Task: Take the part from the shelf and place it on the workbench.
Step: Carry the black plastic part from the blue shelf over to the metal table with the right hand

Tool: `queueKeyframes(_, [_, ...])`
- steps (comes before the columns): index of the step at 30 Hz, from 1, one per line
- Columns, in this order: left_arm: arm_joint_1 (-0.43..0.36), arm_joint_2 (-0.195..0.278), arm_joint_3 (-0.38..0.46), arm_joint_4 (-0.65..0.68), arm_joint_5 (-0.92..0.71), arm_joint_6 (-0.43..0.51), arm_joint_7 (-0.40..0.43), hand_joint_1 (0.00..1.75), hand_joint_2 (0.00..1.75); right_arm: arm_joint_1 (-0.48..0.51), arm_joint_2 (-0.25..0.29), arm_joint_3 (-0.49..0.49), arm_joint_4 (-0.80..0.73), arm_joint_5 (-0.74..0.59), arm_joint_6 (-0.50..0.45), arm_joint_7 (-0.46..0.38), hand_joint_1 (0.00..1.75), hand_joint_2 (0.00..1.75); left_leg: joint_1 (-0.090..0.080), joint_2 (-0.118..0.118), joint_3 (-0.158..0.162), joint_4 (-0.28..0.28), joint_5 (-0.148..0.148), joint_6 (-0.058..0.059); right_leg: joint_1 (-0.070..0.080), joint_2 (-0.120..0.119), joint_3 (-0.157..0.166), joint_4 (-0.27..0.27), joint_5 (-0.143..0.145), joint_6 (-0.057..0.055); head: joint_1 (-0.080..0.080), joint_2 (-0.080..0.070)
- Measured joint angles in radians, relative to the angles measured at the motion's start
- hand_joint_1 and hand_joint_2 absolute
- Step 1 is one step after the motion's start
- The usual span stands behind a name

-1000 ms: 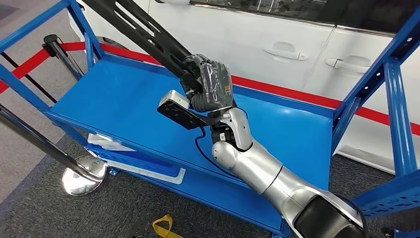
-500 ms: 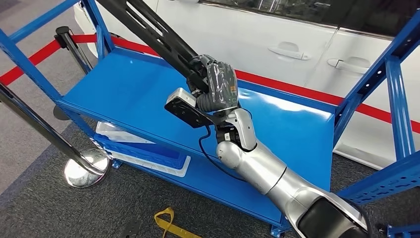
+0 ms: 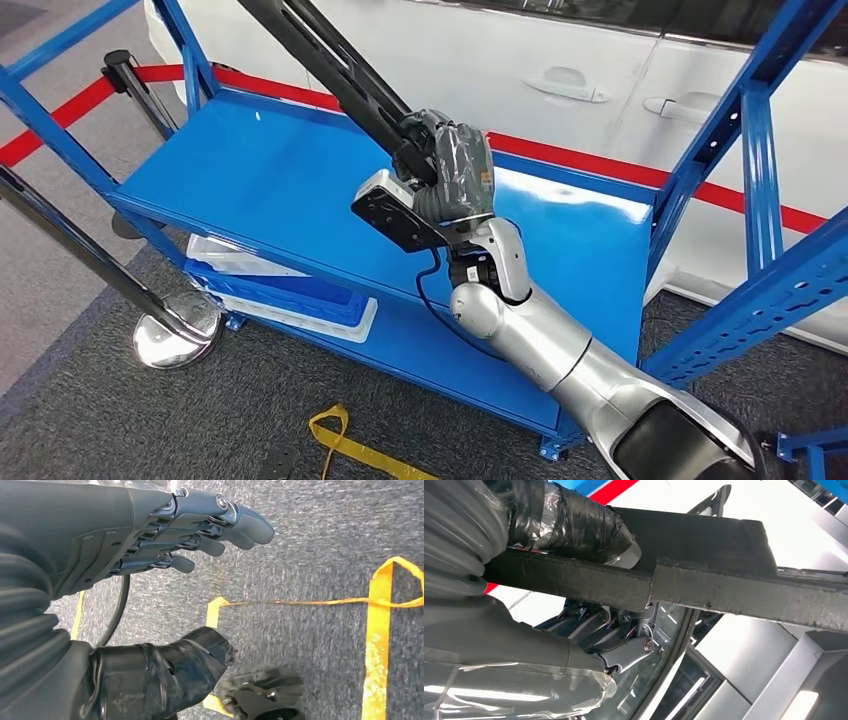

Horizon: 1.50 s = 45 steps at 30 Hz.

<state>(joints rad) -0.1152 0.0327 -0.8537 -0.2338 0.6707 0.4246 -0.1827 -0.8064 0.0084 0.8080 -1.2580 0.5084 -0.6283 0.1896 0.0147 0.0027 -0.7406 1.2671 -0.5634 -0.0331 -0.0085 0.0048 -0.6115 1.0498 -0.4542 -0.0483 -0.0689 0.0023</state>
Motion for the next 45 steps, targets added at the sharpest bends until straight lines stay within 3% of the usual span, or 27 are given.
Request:
queueKeyframes(1, [0.000,0.000,0.000,0.000,0.000,0.000,0.000,0.00,1.75,0.002,-0.001,0.000,0.000,0.000,0.000,0.000,1.75,1.75,0.000,0.000,-0.004,0.032,-0.009,-0.001,0.001,0.000,-0.007,0.001,0.005,0.000,0.000,0.000])
queueKeyframes(2, [0.000,0.000,0.000,0.000,0.000,0.000,0.000,0.00,1.75,0.004,-0.002,0.000,-0.001,0.000,0.000,0.000,1.75,1.75,0.000,0.000,0.011,0.026,0.001,0.000,0.002,0.000,-0.013,0.002,0.009,0.001,0.000,0.000])
queueKeyframes(4, [-0.001,0.001,0.000,0.000,0.000,0.001,0.000,0.00,1.75,0.006,-0.004,-0.001,-0.005,-0.001,0.000,0.000,1.75,1.75,-0.001,0.000,0.089,-0.087,0.050,0.008,0.002,0.000,-0.023,0.004,0.016,0.003,0.000,0.000])
queueKeyframes(6, [-0.003,0.002,0.001,0.000,0.000,0.002,0.000,0.00,1.75,0.005,-0.007,-0.003,-0.010,-0.001,-0.001,0.000,1.75,1.75,-0.006,-0.002,0.168,-0.212,0.076,0.017,0.003,0.000,-0.029,0.004,0.023,0.011,0.000,0.000])
queueKeyframes(8, [-0.004,0.002,0.001,0.000,0.000,0.003,0.000,0.00,1.75,0.004,-0.008,-0.005,-0.013,-0.001,-0.001,0.000,1.75,1.75,-0.013,-0.003,0.190,-0.256,0.079,0.025,0.002,-0.001,-0.032,-0.001,0.034,0.024,0.001,0.000])
queueKeyframes(10, [-0.005,0.001,0.002,0.000,0.000,0.003,0.000,0.00,1.75,0.005,-0.010,-0.005,-0.013,-0.002,-0.001,0.002,1.75,1.75,-0.013,-0.001,0.187,-0.268,0.093,0.036,0.000,-0.001,-0.034,-0.005,0.039,0.036,0.001,0.000])
queueKeyframes(11, [-0.005,0.001,0.002,0.000,0.000,0.003,0.000,0.00,1.75,0.005,-0.011,-0.006,-0.014,-0.003,-0.001,0.003,1.75,1.75,-0.011,0.001,0.186,-0.276,0.101,0.043,0.000,0.000,-0.039,0.005,0.027,0.040,0.003,0.000])
queueKeyframes(13, [-0.007,0.000,0.002,0.000,-0.002,0.004,0.000,0.00,1.75,0.005,-0.015,-0.006,-0.014,-0.004,-0.001,0.005,1.75,1.75,-0.007,0.005,0.178,-0.287,0.116,0.056,0.000,0.000,-0.073,0.087,-0.034,0.046,0.007,0.000])
queueKeyframes(15, [-0.007,0.001,0.002,0.000,-0.005,0.005,-0.004,0.00,1.75,0.009,-0.019,-0.006,-0.014,-0.006,-0.001,0.005,1.75,1.75,-0.008,0.005,0.163,-0.284,0.123,0.062,-0.001,0.000,-0.122,0.214,-0.097,0.052,0.010,0.000])
queueKeyframes(16, [-0.007,0.001,0.002,0.000,-0.005,0.005,-0.008,0.00,1.75,0.012,-0.022,-0.006,-0.013,-0.007,0.000,0.006,1.75,1.75,-0.008,0.004,0.156,-0.279,0.125,0.063,-0.002,-0.001,-0.135,0.253,-0.106,0.054,0.010,0.000])
queueKeyframes(17, [-0.007,0.001,0.002,0.000,-0.005,0.005,-0.011,0.00,1.75,0.014,-0.024,-0.006,-0.013,-0.008,0.001,0.007,1.75,1.75,-0.008,0.004,0.149,-0.274,0.126,0.063,-0.002,-0.001,-0.130,0.257,-0.099,0.055,0.011,0.000])
queueKeyframes(18, [-0.006,0.001,0.002,0.000,-0.004,0.005,-0.013,0.00,1.75,0.016,-0.026,-0.006,-0.014,-0.009,0.003,0.008,1.75,1.75,-0.008,0.003,0.143,-0.267,0.126,0.061,-0.003,0.000,-0.107,0.222,-0.076,0.055,0.011,0.000])
queueKeyframes(20, [-0.007,0.000,0.002,0.000,-0.001,0.005,-0.016,0.00,1.75,0.015,-0.028,-0.006,-0.016,-0.010,0.008,0.011,1.75,1.75,-0.008,-0.004,0.130,-0.252,0.125,0.056,-0.003,0.019,-0.037,0.098,-0.026,0.049,0.011,0.000])
queueKeyframes(22, [-0.010,-0.001,0.002,0.000,0.000,0.007,-0.017,0.00,1.75,0.016,-0.031,-0.006,-0.020,-0.010,0.012,0.013,1.75,1.75,-0.008,-0.012,0.113,-0.239,0.127,0.046,-0.001,0.040,0.000,0.020,-0.011,0.041,0.009,0.000])
queueKeyframes(23, [-0.011,-0.002,0.002,0.000,0.000,0.007,-0.017,0.00,1.75,0.017,-0.032,-0.006,-0.021,-0.009,0.013,0.014,1.75,1.75,-0.006,-0.014,0.105,-0.237,0.130,0.039,0.002,0.043,0.001,0.014,-0.013,0.038,0.009,0.000])
queueKeyframes(25, [-0.009,-0.001,0.002,0.000,0.000,0.008,-0.017,0.00,1.75,0.021,-0.035,-0.006,-0.022,-0.004,0.012,0.017,1.75,1.75,-0.003,-0.023,0.098,-0.237,0.136,0.027,0.002,0.028,0.000,0.005,-0.007,0.030,0.010,0.000])
queueKeyframes(27, [-0.006,0.000,0.002,0.000,0.000,0.008,-0.016,0.00,1.75,0.022,-0.035,-0.006,-0.025,0.004,0.008,0.020,1.75,1.75,-0.002,-0.023,0.081,-0.207,0.112,0.017,-0.004,0.010,0.003,-0.009,0.003,0.017,0.007,0.000])
queueKeyframes(30, [-0.004,-0.001,0.002,0.000,-0.001,0.009,-0.015,0.00,1.75,0.024,-0.036,-0.006,-0.030,0.008,0.005,0.023,1.75,1.75,0.003,-0.017,0.009,-0.040,0.028,0.003,-0.006,-0.019,0.002,-0.015,0.008,0.010,0.005,0.000])
queueKeyframes(32, [0.000,-0.001,0.002,0.000,0.000,0.011,-0.015,0.00,1.75,0.028,-0.037,-0.006,-0.030,0.008,0.005,0.025,1.75,1.75,0.008,-0.014,-0.012,0.020,0.019,-0.005,-0.006,-0.037,0.001,-0.015,0.008,0.010,0.005,0.000])
queueKeyframes(33, [0.002,-0.001,0.002,0.000,0.000,0.012,-0.014,0.00,1.75,0.030,-0.037,-0.006,-0.030,0.008,0.005,0.027,1.75,1.75,0.011,-0.009,0.004,-0.006,0.040,-0.008,-0.008,-0.045,0.001,-0.014,0.008,0.011,0.005,0.000])
queueKeyframes(35, [0.003,0.000,0.002,0.000,0.000,0.012,-0.014,0.00,1.75,0.031,-0.038,-0.006,-0.033,0.008,0.006,0.029,1.75,1.75,0.013,0.019,0.072,-0.132,0.098,-0.015,-0.010,-0.059,0.001,-0.011,0.005,0.017,0.004,0.000])
queueKeyframes(36, [0.002,-0.001,0.002,0.000,0.000,0.013,-0.014,0.00,1.75,0.030,-0.038,-0.006,-0.035,0.008,0.006,0.029,1.75,1.75,0.010,0.035,0.101,-0.190,0.116,-0.013,-0.008,-0.065,0.000,-0.008,0.004,0.023,0.003,0.000])
queueKeyframes(38, [-0.001,-0.002,0.002,0.000,0.000,0.013,-0.015,0.00,1.75,0.030,-0.040,-0.006,-0.039,0.010,0.006,0.030,1.75,1.75,0.001,0.053,0.122,-0.239,0.122,-0.002,-0.002,-0.078,-0.002,-0.005,0.004,0.033,0.002,0.000])
queueKeyframes(40, [0.000,-0.002,0.002,0.000,0.000,0.013,-0.016,0.00,1.75,0.030,-0.041,-0.006,-0.041,0.010,0.006,0.030,1.75,1.75,0.000,0.037,0.117,-0.241,0.126,0.016,-0.001,-0.090,-0.003,-0.004,0.002,0.041,0.003,0.000])
queueKeyframes(42, [0.002,-0.002,0.002,0.000,0.000,0.014,-0.016,0.00,1.75,0.030,-0.041,-0.006,-0.044,0.011,0.006,0.031,1.75,1.75,0.000,0.020,0.117,-0.246,0.131,0.033,-0.007,-0.065,-0.017,0.028,-0.026,0.049,0.004,0.000])
queueKeyframes(45, [-0.001,0.000,0.002,0.000,0.000,0.015,-0.016,0.00,1.75,0.032,-0.044,-0.006,-0.046,0.012,0.006,0.031,1.75,1.75,-0.003,-0.006,0.114,-0.248,0.136,0.053,-0.007,-0.014,-0.096,0.204,-0.114,0.046,0.008,0.000])
